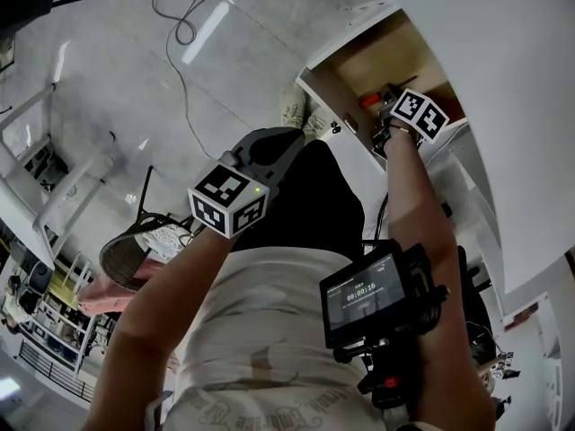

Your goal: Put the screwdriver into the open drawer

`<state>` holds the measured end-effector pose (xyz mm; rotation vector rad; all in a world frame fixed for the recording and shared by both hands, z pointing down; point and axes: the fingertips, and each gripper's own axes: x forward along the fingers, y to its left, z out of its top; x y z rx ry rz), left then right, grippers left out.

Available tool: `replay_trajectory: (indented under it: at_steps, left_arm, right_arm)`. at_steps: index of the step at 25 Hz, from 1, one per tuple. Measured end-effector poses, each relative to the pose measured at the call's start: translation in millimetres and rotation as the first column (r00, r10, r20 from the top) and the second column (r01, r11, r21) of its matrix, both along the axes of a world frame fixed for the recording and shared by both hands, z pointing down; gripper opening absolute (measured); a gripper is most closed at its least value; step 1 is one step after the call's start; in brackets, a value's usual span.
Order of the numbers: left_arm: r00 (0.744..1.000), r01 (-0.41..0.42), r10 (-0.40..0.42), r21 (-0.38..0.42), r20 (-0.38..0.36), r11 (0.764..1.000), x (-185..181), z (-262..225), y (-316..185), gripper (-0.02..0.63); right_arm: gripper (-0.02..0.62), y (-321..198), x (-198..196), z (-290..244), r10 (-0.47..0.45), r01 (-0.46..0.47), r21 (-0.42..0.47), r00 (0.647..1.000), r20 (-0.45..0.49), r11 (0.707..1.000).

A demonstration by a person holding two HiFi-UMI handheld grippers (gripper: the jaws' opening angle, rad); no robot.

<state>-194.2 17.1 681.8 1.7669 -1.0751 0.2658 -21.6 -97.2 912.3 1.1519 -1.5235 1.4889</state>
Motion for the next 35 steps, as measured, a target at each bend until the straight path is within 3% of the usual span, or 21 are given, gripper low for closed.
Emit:
replay_trajectory:
  at_steps: [9, 23, 35]
  left_arm:
    - [1.000, 0.005, -0.005, -0.010, -0.002, 1.000, -5.8, -0.8, -0.4, 0.018]
    - [1.000, -0.010, 0.011, 0.019, -0.011, 1.000, 0.8, -15.7, -5.7, 0.018]
    - [0.995, -0.101, 0.101, 0.060, 0.005, 0.993, -0.2, -46.6, 0.4, 0.018]
  right_arm:
    - [0.080, 0.8, -2.3, 0.2, -0.049, 0.050, 0.013, 0.997, -0.065, 0.999]
    - [0.096, 7.0, -0.5, -17.4, -0.035, 0.035, 0.030, 0.999, -0.007, 0.999]
    - [0.076, 28.4, -4.6, -64.5, -0.020, 0.015, 0.093, 0.998, 0.054, 0.996]
